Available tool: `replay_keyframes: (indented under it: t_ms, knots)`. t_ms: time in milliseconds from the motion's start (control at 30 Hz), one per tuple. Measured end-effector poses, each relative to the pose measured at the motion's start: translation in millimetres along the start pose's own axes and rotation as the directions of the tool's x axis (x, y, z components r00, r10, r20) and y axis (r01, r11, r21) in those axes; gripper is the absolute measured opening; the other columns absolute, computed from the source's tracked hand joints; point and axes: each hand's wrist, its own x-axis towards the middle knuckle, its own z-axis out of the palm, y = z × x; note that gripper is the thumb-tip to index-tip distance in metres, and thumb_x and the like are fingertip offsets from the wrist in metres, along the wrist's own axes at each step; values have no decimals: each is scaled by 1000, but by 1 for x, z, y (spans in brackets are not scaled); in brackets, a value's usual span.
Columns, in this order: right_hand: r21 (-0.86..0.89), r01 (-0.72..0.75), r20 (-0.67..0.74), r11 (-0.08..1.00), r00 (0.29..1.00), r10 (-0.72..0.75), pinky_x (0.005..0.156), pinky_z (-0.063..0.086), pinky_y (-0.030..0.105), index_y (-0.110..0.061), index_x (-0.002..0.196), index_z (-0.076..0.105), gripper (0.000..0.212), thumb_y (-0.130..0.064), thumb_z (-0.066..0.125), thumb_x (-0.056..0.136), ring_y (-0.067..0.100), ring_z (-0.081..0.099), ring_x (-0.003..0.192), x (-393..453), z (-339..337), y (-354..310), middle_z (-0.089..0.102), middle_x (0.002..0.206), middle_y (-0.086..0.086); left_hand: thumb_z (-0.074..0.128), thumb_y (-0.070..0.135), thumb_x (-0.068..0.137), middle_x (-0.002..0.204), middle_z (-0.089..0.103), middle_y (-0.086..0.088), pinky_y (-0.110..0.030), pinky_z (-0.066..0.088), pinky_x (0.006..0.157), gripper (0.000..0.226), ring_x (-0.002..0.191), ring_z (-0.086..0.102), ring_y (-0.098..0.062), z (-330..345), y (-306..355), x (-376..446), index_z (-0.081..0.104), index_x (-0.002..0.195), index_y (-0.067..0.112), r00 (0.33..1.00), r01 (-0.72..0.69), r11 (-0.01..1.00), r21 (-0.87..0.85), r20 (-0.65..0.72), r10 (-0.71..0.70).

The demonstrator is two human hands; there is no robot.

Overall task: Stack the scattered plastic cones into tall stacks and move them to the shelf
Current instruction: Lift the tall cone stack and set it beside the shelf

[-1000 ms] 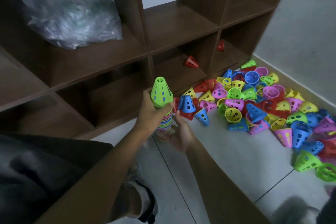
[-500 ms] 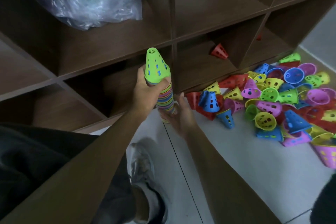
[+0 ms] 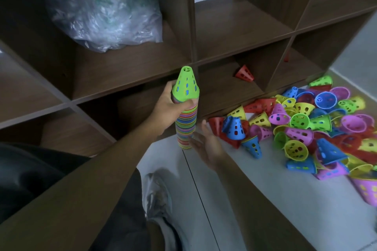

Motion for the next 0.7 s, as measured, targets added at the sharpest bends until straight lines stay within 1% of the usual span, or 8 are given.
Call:
replay_keyframes:
  t_ms: [133,233,300,400,467,500,600,700]
  knots:
    - [-95,-54,-31,994,998,51,105,44,36,-33,114,55,24,-47,37,106,23,58,120,-14,-9,16,62,126,5,84,23,80,115,68,5,-32,58,87,61,106,67,-15,-4,4,1,46,126,32,998,53,999,8,29,-54]
    - [-195,-56,-66,979,997,44,107,45,40,-31,114,52,20,-44,39,106,24,59,116,-27,-12,12,64,114,0,88,26,76,114,67,2,-27,56,82,68,105,67,-15,-5,5,-6,47,129,22,997,75,996,41,-13,-74]
    - [-276,-41,-71,960,997,22,104,45,39,-28,112,54,21,-43,40,106,22,61,109,-38,-11,0,65,108,-2,92,28,69,115,66,0,-28,56,81,79,107,67,-18,-7,5,-10,45,132,18,995,88,995,54,-42,-86]
    - [-347,-17,-90,938,996,-15,92,51,36,-16,122,57,32,-40,45,105,26,62,109,-52,-17,-15,64,127,16,98,48,48,126,61,-1,-40,57,95,111,116,63,-19,-10,10,-22,41,140,23,992,67,994,86,-116,-57]
    - [-359,1,-124,933,991,-49,74,50,29,-6,129,56,40,-36,49,104,26,55,99,-67,-22,-25,58,132,27,98,51,46,140,47,-3,-44,49,106,120,129,50,-21,-11,17,-33,35,146,32,982,28,982,189,-187,8]
    - [-377,13,-141,926,987,-72,70,48,26,-6,124,57,37,-36,50,103,25,53,96,-75,-24,-30,61,125,26,97,49,49,143,41,-4,-45,45,109,118,134,44,-22,-12,23,-39,33,147,34,975,-2,970,242,-216,56]
    - [-439,63,-182,896,970,-158,73,49,27,-16,105,59,21,-36,53,102,20,56,90,-95,-33,-45,60,103,8,94,44,58,143,36,-4,-45,42,108,106,137,35,-26,-16,47,-55,35,146,36,942,-130,905,405,-233,240]
    - [-573,103,-206,813,942,-264,75,51,32,-16,100,64,20,-35,56,101,19,61,88,-114,-46,-62,66,103,10,89,44,68,135,41,-4,-45,41,105,89,131,36,-28,-20,69,-67,43,143,31,913,-245,791,561,-142,383]
